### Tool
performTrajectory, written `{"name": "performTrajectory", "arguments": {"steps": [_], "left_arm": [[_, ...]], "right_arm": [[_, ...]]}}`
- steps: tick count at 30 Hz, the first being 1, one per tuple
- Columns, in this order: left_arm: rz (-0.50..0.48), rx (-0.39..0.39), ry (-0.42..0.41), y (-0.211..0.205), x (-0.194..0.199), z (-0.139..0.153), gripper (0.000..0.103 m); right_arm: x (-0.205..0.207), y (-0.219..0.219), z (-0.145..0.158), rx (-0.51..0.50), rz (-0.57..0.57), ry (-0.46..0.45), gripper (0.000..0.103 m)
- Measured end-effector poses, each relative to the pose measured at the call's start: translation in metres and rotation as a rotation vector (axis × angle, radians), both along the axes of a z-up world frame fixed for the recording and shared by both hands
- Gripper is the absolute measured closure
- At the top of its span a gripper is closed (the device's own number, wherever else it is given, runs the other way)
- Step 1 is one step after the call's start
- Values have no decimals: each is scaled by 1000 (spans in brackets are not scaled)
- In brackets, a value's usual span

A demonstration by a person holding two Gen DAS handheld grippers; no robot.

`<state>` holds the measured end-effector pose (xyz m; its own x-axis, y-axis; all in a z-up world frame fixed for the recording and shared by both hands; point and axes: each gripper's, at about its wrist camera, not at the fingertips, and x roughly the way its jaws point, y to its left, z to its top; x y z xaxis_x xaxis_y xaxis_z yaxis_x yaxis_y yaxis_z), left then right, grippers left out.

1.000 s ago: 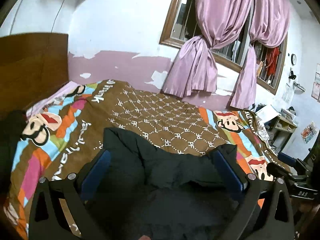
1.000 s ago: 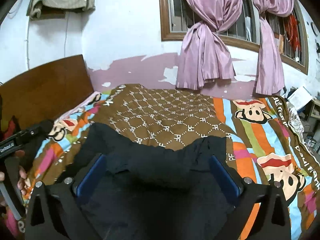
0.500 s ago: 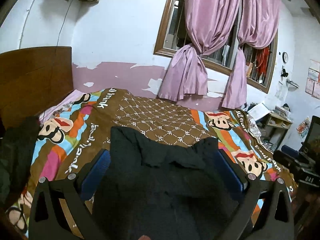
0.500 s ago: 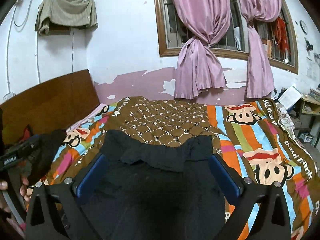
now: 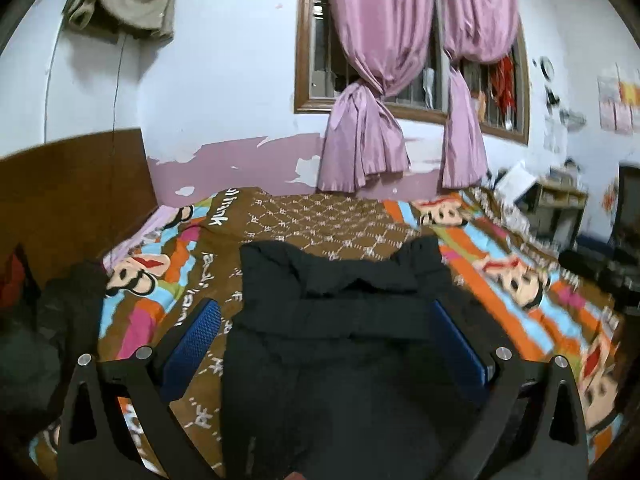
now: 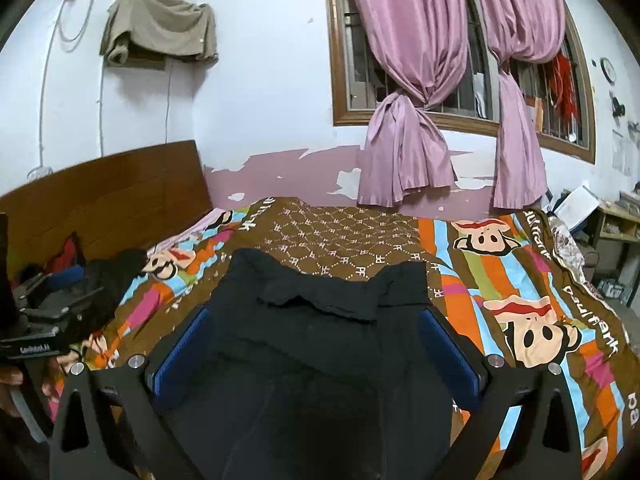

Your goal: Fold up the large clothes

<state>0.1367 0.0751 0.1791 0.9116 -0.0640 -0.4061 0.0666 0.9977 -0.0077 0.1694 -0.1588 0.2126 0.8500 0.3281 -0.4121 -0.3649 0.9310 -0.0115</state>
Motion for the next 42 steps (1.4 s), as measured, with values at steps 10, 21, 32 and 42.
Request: {"name": "performTrajectory", "arguments": {"steps": [10, 21, 32, 42], "left_arm": [[-47, 63, 55, 3, -47, -73, 2], [-96, 136, 294, -4, -49, -149, 2], [-213, 346, 493, -39, -54, -219, 2], [-228, 471, 615, -48, -57, -268, 2]], "right_arm": [[-32, -5, -43, -154, 45, -13, 0], [-47, -12, -120, -282, 140, 120, 0], [-39, -7, -219, -436, 285, 464, 0], [-38, 15, -268, -576, 311, 559, 0]]}}
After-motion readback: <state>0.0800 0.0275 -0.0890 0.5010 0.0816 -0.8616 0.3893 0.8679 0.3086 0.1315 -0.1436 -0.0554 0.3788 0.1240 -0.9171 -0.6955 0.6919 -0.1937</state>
